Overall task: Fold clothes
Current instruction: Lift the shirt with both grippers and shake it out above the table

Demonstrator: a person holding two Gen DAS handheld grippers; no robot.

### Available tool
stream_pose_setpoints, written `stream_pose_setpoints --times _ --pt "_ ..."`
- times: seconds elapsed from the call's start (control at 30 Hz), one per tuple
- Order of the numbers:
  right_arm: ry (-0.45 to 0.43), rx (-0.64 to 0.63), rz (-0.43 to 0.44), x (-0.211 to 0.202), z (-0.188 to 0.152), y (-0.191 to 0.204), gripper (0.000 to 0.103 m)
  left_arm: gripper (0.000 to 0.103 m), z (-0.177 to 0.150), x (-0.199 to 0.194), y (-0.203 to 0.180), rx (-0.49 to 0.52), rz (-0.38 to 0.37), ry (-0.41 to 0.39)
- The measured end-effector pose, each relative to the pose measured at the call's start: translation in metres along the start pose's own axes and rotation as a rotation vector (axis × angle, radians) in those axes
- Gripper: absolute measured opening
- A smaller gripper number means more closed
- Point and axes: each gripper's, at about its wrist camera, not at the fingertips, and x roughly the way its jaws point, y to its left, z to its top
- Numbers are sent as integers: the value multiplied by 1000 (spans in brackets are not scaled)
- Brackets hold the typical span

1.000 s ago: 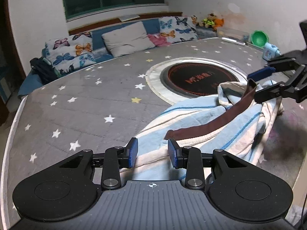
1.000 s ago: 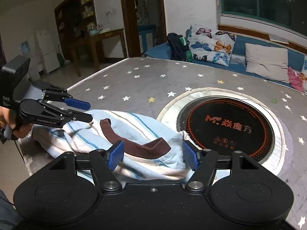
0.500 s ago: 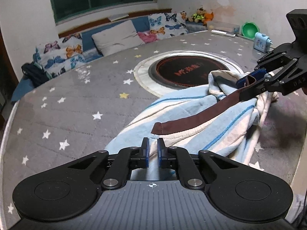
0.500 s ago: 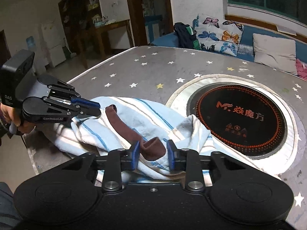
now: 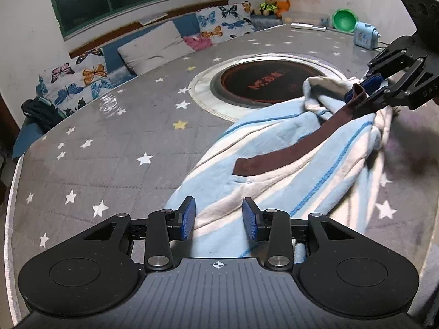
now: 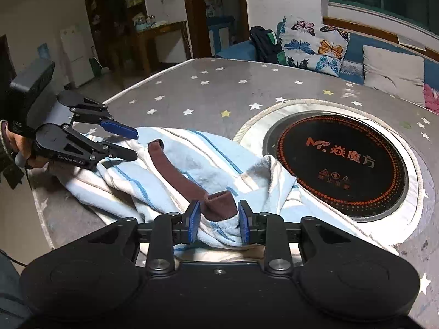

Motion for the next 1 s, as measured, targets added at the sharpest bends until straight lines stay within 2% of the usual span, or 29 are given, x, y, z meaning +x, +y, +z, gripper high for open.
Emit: stream_pose_setpoints --times 0.03,0.1,0.2,0.37,0.47,0.57,0.63,0.67,0.7,0.77,0.8,0.83,0.9,1.0 --pt "4 0 -1 1 0 0 32 33 0 0 -1 6 -8 -5" --pt "12 -5 3 1 -2 2 32 14 -2 -1 -5 32 -26 -11" --pt "14 -27 3 0 -3 5 32 8 -4 -3 -12 56 -25 -20" --pt "16 -18 7 2 -3 1 33 6 -5 -14 -6 -31 -28 -59" --pt "18 -21 7 2 -4 1 33 6 -5 -22 -6 -37 -35 -75" --pt "22 -21 6 4 -3 1 33 10 -4 -15 -8 -24 -11 -52" --pt "27 -26 -3 5 -2 3 32 22 -4 -12 -9 -17 2 -39" --pt "25 -36 -6 4 -3 5 30 32 -5 -10 -9 -13 4 -35" --pt "22 -48 -9 2 -3 7 27 35 -6 -9 -8 -8 5 -32" --pt "16 -58 -13 -1 -3 10 22 31 -7 -7 -7 -2 -20 -25" --pt "14 -61 -14 -2 -3 11 21 21 -7 -7 -7 -2 -23 -23" --pt "12 -70 -20 -4 -2 13 20 18 -7 -5 -9 11 -31 -16" --pt "8 -91 -35 -8 1 19 19 12 -7 -5 -10 26 -39 -9" --pt "-7 -105 -51 -14 10 23 18 7 -4 -13 -2 -23 -53 -22"
